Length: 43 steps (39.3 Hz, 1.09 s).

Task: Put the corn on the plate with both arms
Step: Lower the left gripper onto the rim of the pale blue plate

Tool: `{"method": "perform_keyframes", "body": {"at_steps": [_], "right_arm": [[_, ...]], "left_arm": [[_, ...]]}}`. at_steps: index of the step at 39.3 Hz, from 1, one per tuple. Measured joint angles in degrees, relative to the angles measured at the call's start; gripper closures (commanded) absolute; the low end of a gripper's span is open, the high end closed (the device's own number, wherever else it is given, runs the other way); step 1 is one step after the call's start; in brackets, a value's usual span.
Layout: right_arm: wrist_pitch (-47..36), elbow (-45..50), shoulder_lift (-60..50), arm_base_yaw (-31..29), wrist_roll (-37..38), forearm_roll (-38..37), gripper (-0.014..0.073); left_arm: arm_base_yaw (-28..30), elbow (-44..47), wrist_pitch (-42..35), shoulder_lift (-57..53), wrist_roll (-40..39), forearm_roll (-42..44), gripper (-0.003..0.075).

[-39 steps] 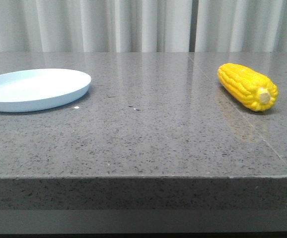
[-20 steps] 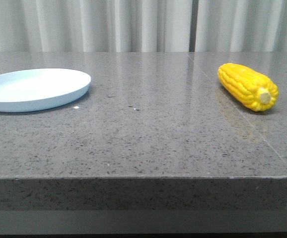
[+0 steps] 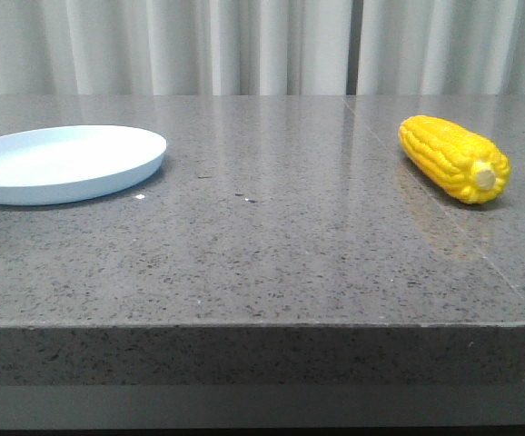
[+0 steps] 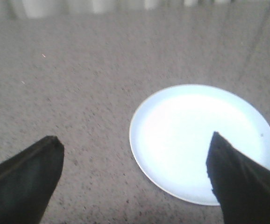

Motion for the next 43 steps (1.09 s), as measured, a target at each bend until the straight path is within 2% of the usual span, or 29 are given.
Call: {"method": "perform_keyframes", "body": {"at_steps": [9, 16, 23, 33, 37, 43], "right_arm": [[0.0, 0.0, 0.0, 0.0, 0.0, 0.0, -0.0058], [0.0, 0.0, 0.0, 0.0, 0.0, 0.0, -0.0058], [0.0, 0.0, 0.0, 0.0, 0.0, 0.0, -0.0058], [0.0, 0.0, 0.0, 0.0, 0.0, 0.0, -0.0058], [0.0, 0.0, 0.0, 0.0, 0.0, 0.0, -0.0058], [0.0, 0.0, 0.0, 0.0, 0.0, 0.0, -0.0058]], "left_arm": [[-0.7, -15.3, 17.3, 17.6, -1.2, -0.1, 0.0125], [-0.7, -24.0, 24.2, 28.5, -1.4, -0.7, 0.0125], [-0.7, -29.0, 27.0, 37.0, -1.4, -0.8, 0.0125], [-0.7, -31.3, 27.6, 44.8, -1.6, -0.8, 0.0129], [-0.7, -31.7, 27.8, 45.3, -1.6, -1.3, 0.0195], [-0.7, -31.7, 27.8, 45.4, -1.7, -1.5, 0.0419]]}}
